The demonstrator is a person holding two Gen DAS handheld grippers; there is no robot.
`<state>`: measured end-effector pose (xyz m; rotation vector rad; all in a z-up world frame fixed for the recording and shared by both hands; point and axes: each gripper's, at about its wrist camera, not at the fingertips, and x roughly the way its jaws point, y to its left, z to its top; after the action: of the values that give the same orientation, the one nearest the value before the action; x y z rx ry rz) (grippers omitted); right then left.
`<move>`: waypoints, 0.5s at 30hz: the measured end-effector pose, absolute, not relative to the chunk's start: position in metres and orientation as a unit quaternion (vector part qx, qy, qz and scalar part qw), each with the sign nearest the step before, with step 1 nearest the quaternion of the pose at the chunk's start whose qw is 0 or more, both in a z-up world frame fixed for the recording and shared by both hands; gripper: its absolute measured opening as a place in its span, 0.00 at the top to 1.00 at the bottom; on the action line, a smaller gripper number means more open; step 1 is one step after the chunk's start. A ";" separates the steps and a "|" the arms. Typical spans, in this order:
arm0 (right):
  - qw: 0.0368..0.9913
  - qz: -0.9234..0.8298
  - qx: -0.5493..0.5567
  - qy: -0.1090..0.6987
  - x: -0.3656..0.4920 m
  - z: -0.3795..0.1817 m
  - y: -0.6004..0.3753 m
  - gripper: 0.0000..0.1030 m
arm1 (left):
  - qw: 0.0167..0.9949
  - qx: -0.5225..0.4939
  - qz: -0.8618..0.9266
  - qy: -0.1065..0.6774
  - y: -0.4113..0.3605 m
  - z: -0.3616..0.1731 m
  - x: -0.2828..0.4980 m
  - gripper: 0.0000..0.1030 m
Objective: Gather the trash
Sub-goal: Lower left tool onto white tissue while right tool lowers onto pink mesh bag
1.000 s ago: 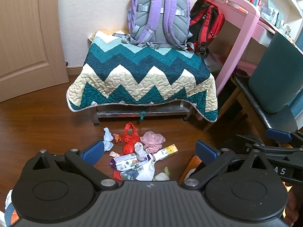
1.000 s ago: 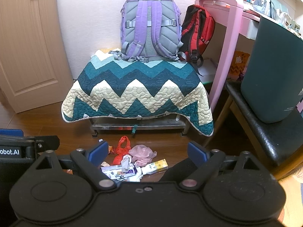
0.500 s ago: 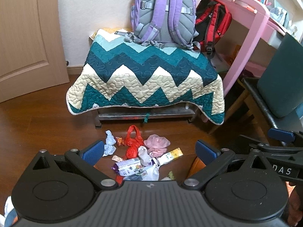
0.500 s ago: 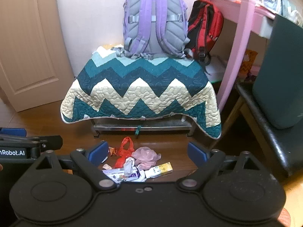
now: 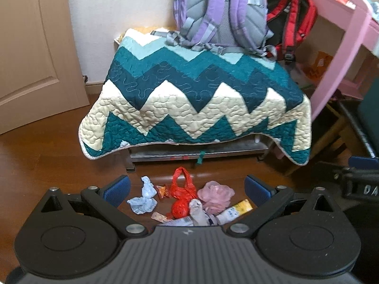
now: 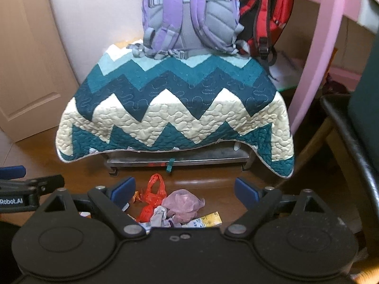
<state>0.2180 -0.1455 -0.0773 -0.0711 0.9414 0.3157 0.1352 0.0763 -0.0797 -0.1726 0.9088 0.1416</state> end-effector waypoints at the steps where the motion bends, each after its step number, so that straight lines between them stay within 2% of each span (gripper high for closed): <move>1: 0.876 0.152 -0.036 0.456 0.226 -0.083 -0.143 0.12 | 0.891 -0.082 0.069 0.441 0.081 -0.086 0.143 0.00; 9: 0.842 0.146 -0.034 0.519 0.299 -0.147 -0.123 0.12 | 0.873 -0.097 0.078 0.472 0.110 -0.138 0.194 0.00; 15: 0.816 0.138 -0.031 0.561 0.344 -0.206 -0.109 0.12 | 0.857 -0.083 0.058 0.506 0.100 -0.185 0.226 0.00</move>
<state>0.3435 -0.1093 -0.2060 -0.0653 1.1961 0.2951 0.2262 0.1003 -0.1853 -0.1742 1.0629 0.1211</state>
